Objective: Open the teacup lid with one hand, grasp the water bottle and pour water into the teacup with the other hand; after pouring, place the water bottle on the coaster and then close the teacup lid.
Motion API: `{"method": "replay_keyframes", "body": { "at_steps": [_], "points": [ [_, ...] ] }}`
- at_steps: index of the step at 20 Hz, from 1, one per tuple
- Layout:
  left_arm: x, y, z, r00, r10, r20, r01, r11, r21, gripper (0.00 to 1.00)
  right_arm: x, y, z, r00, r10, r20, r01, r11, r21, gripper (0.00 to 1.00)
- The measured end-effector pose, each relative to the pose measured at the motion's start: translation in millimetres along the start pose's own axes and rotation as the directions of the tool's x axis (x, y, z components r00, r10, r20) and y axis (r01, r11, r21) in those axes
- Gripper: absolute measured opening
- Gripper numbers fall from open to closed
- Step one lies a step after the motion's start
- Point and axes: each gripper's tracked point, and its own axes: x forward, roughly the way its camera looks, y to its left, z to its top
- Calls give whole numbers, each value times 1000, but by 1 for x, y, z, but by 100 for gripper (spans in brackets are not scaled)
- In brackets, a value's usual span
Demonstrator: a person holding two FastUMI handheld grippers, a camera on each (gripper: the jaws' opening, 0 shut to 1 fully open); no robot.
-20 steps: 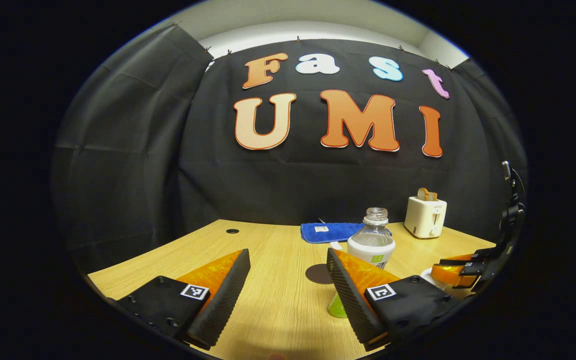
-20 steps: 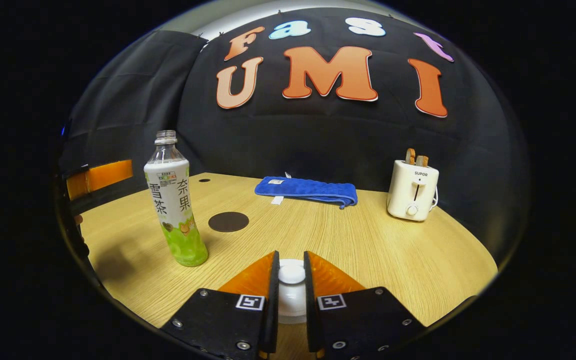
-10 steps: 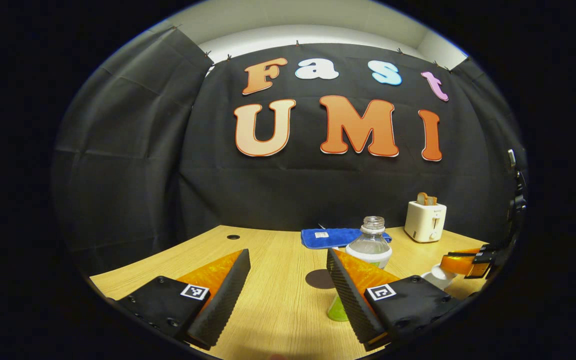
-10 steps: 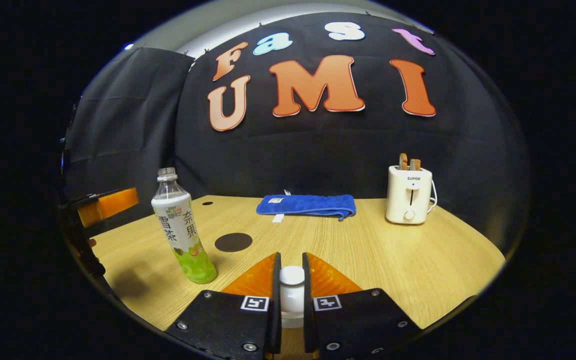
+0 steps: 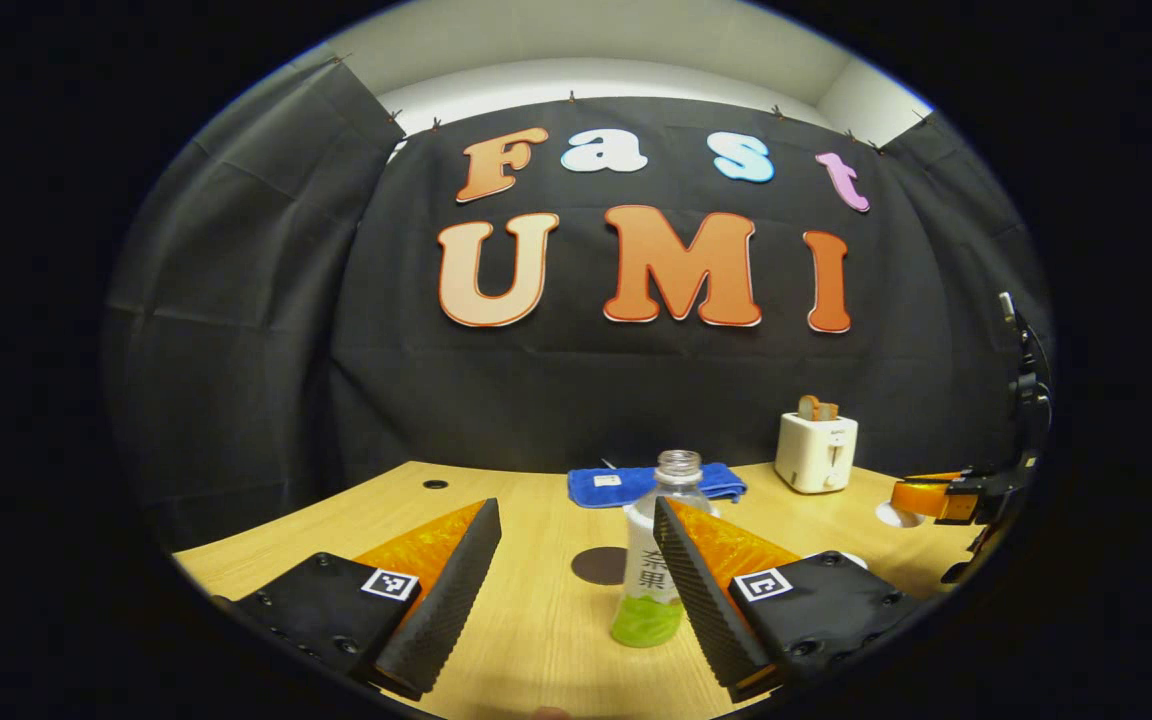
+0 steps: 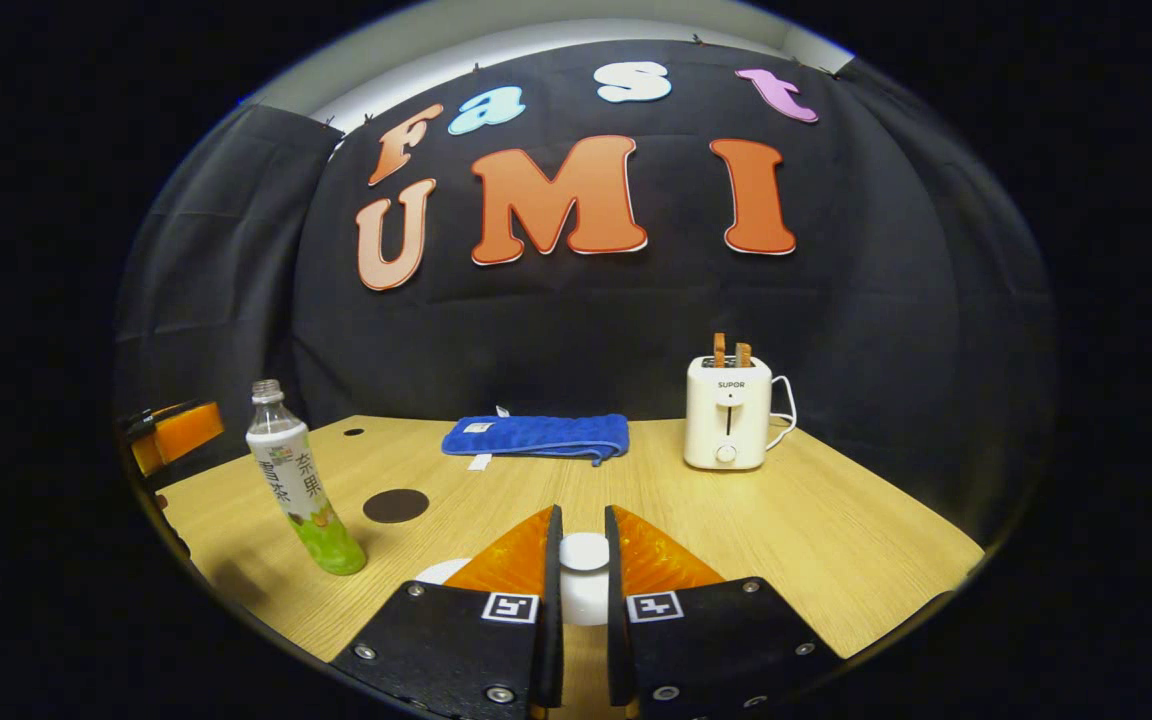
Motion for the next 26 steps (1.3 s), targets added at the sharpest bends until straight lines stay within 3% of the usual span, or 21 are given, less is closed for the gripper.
{"method": "replay_keyframes", "body": {
  "at_steps": [6, 26],
  "points": [
    [1, -36, -21, 995, -87, -52, 85, 996, -28, 99, -1, -1, 0, 1000, 2, -4, -2, 1000, 2, 18],
    [52, -39, -98, 974, -66, -215, 67, 998, -3, 99, 3, 2, -11, 999, 35, -40, -34, 999, 36, 18]
  ]
}}
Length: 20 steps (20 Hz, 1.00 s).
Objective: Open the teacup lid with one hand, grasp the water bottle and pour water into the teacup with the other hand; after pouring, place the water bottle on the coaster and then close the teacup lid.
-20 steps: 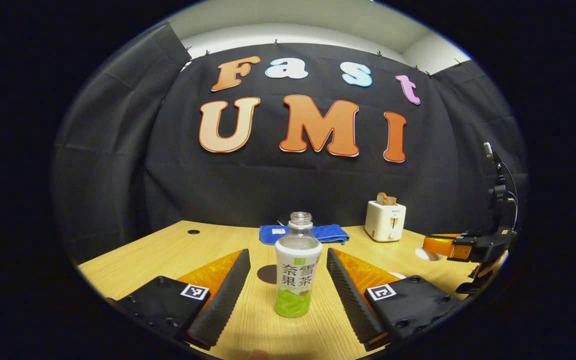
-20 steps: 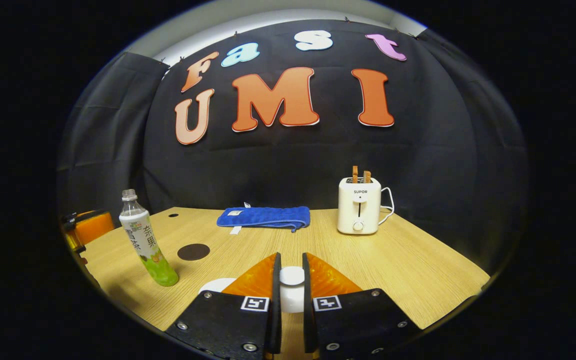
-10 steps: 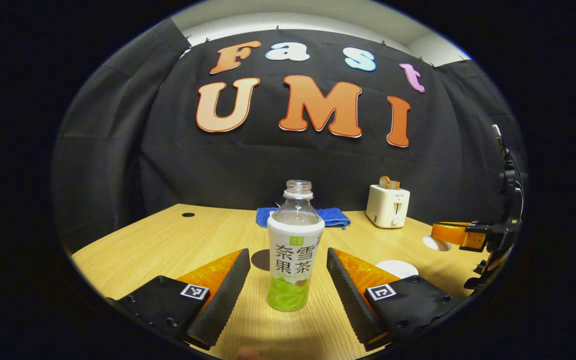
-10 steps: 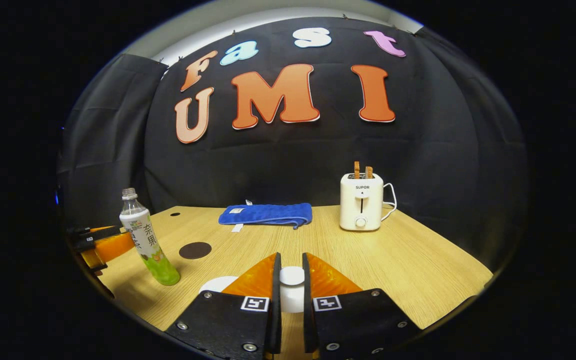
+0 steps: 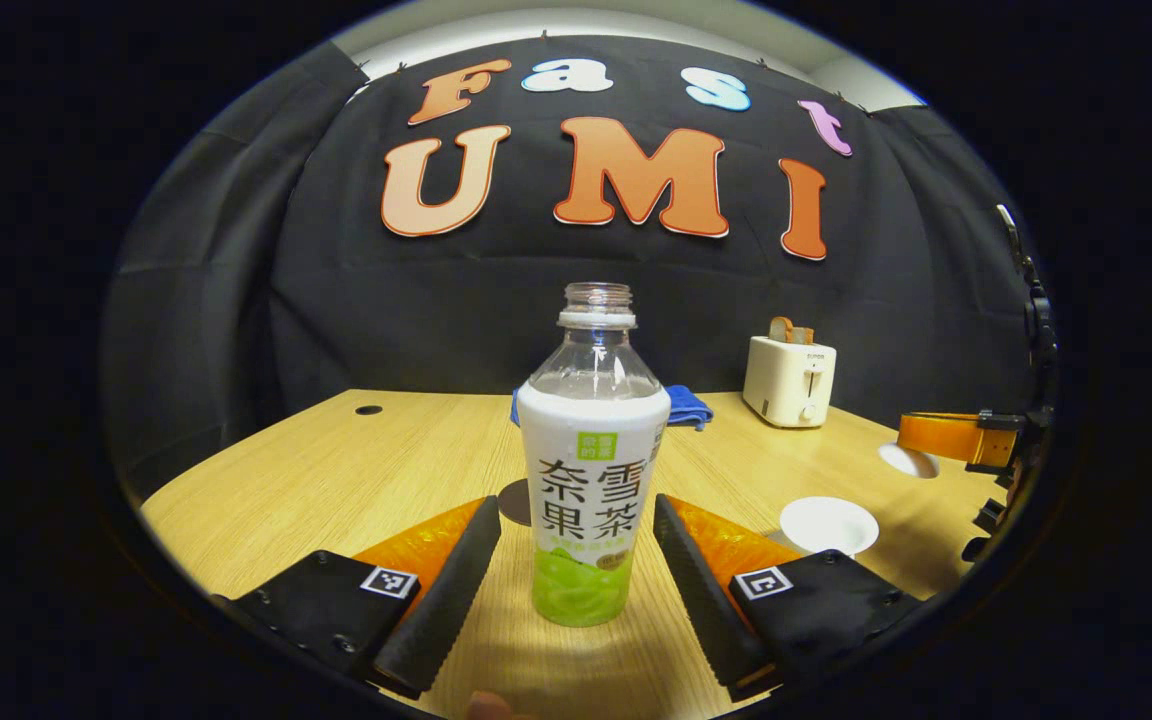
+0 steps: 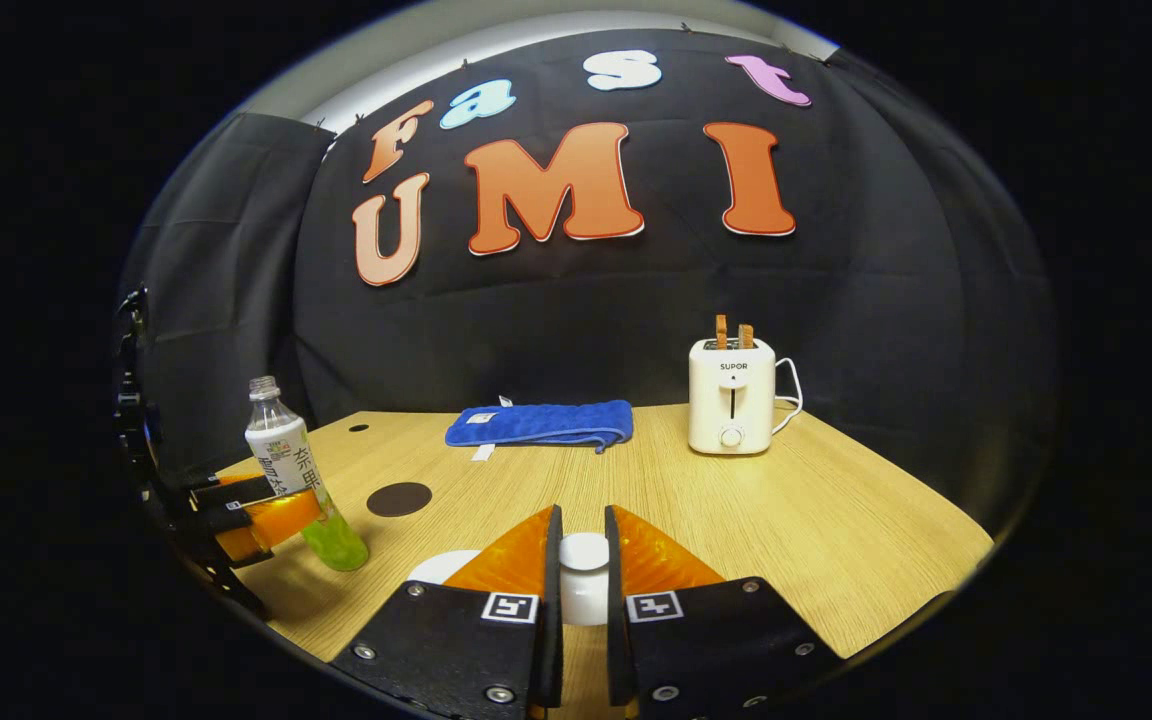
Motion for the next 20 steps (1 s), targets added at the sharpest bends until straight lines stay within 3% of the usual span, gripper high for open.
{"method": "replay_keyframes", "body": {
  "at_steps": [7, 10, 11, 16, 20],
  "points": [
    [14, 0, -18, 998, -9, -61, 8, 1000, -22, 99, -1, -10, 1, 1000, -17, -1, 17, 1000, 15, 18],
    [13, -1, -17, 998, -12, -55, 11, 1000, -11, 73, -2, -15, 1, 1000, -26, 3, 26, 999, 25, 18],
    [14, -3, -15, 998, -20, -57, 20, 1000, 0, 70, -2, -16, 2, 1000, -27, 4, 27, 999, 26, 18],
    [7, -11, 11, 999, -23, -25, 26, 989, 145, 71, -3, -26, 6, 999, -48, 10, 48, 998, 39, 18],
    [9, -18, 17, 999, -32, -29, 39, 951, 306, 70, -6, -39, 5, 997, -73, 6, 73, 996, 44, 18]
  ]
}}
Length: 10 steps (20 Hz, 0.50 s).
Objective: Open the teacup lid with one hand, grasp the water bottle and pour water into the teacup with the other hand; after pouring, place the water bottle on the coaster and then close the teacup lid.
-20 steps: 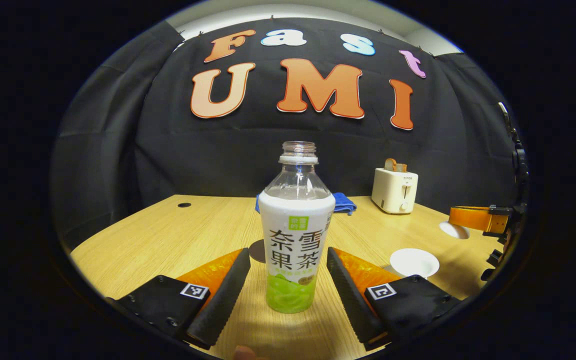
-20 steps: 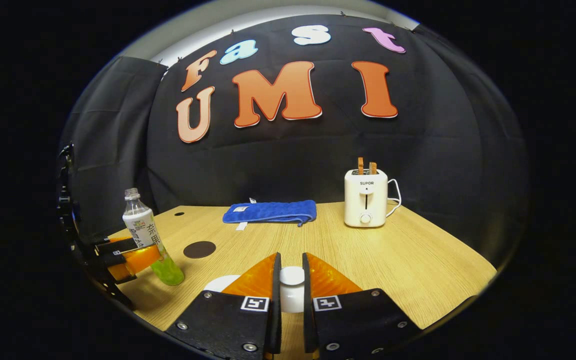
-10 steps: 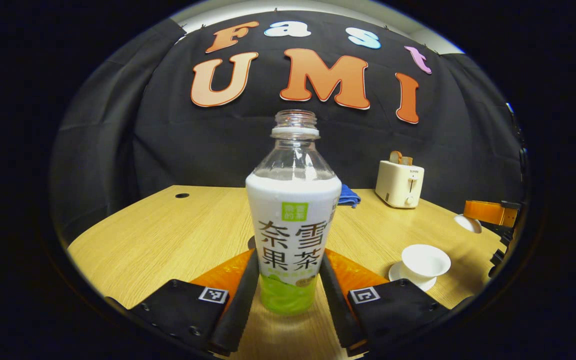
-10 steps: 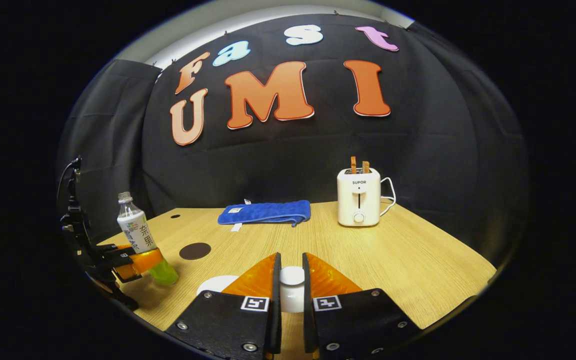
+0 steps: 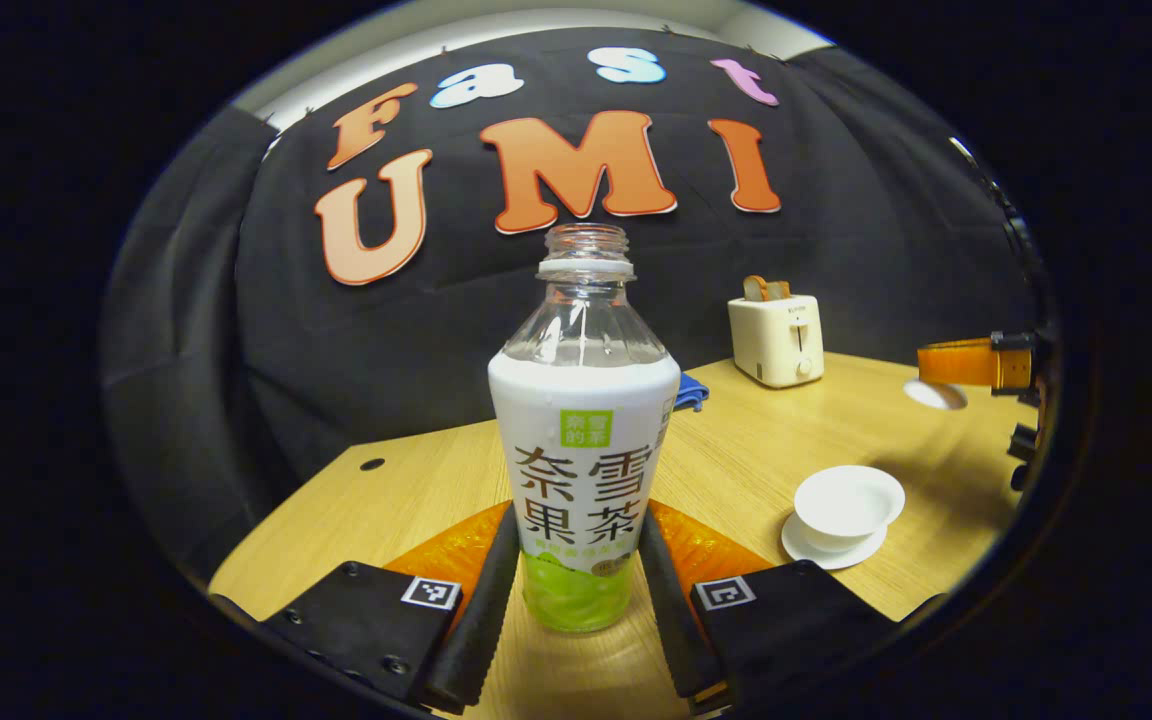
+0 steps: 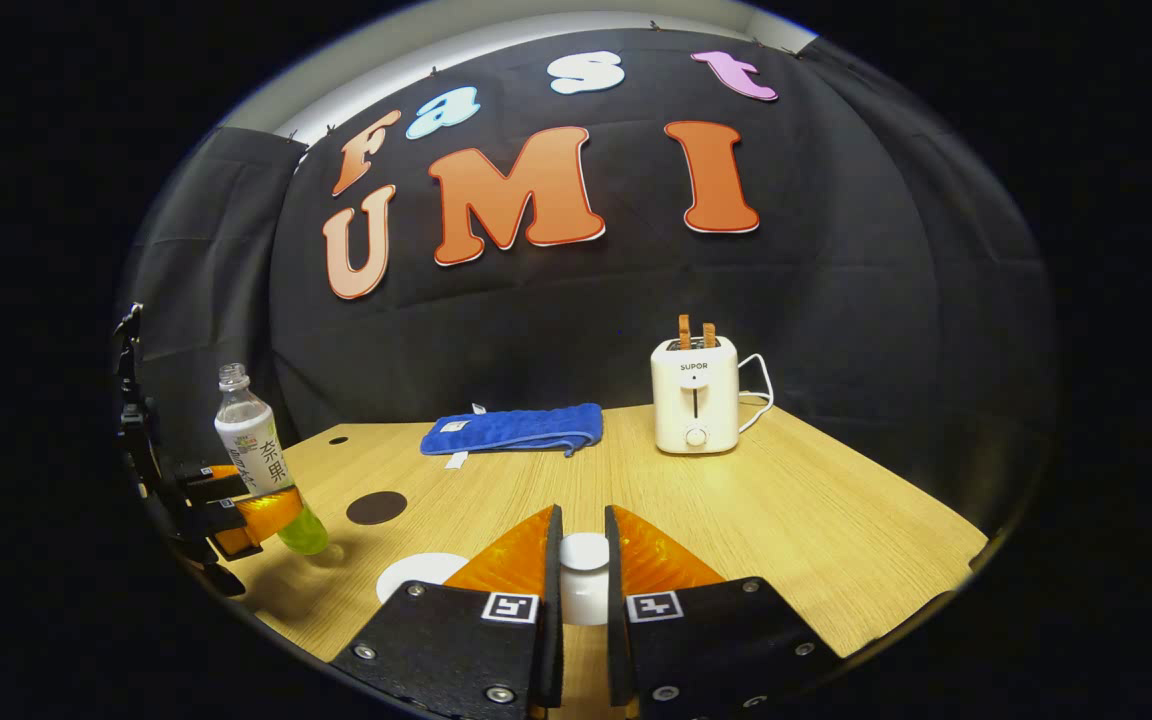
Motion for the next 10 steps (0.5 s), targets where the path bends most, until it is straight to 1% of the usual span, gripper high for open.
{"method": "replay_keyframes", "body": {
  "at_steps": [1, 3, 6, 8, 10],
  "points": [
    [0, -2, -1, 1000, 1, -15, 0, 999, 53, 70, -1, -3, 0, 1000, -9, -1, 9, 1000, 2, 18],
    [4, -6, -7, 999, -4, -45, 11, 985, 173, 70, -1, -7, 1, 1000, -19, -2, 19, 1000, 12, 18],
    [8, -11, -11, 997, -16, -80, 41, 947, 317, 69, -3, -10, 2, 1000, -26, 2, 26, 1000, 18, 18],
    [10, -17, -14, 994, -30, -103, 68, 916, 396, 69, -3, -12, 2, 1000, -28, 0, 28, 999, 21, 18],
    [11, -22, -17, 992, -35, -124, 92, 862, 498, 71, -3, -13, 0, 1000, -27, -7, 27, 999, 23, 18]
  ]
}}
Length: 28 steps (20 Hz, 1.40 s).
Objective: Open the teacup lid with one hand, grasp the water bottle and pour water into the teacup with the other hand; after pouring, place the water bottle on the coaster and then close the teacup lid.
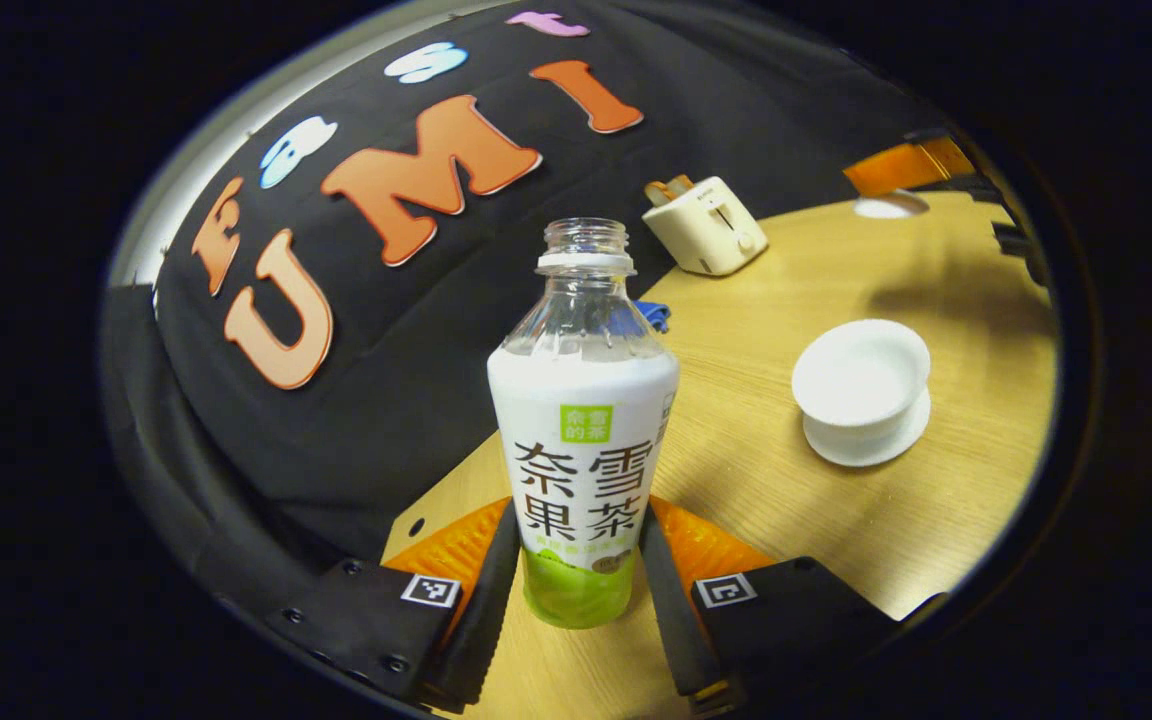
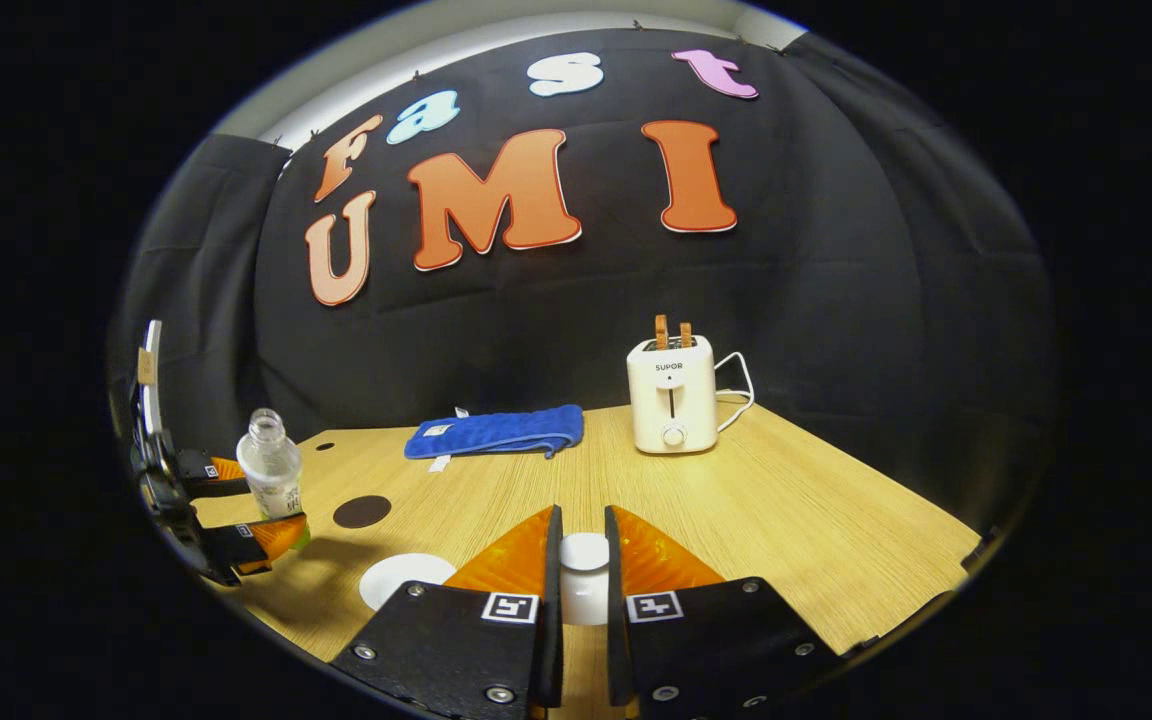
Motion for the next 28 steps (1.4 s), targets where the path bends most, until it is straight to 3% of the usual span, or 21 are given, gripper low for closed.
{"method": "replay_keyframes", "body": {
  "at_steps": [3, 8, 12, 18, 28],
  "points": [
    [1, -7, 1, 1000, -16, -14, 17, 988, 150, 70, -1, -1, 1, 1000, -3, -1, 3, 1000, 4, 18],
    [8, -18, 2, 997, -59, -43, 69, 954, 291, 70, -4, -8, 3, 1000, -11, 5, 11, 1000, 19, 18],
    [6, -25, 3, 996, -64, -62, 84, 904, 420, 70, -3, -10, 4, 1000, -15, 4, 15, 1000, 25, 18],
    [8, -14, 13, 999, -32, -41, 49, 827, 561, 67, -4, -9, 2, 1000, -12, 0, 12, 1000, 27, 18],
    [16, -14, 43, 999, -37, -37, 52, 614, 788, 67, -6, -13, 2, 1000, -19, -3, 19, 999, 37, 18]
  ]
}}
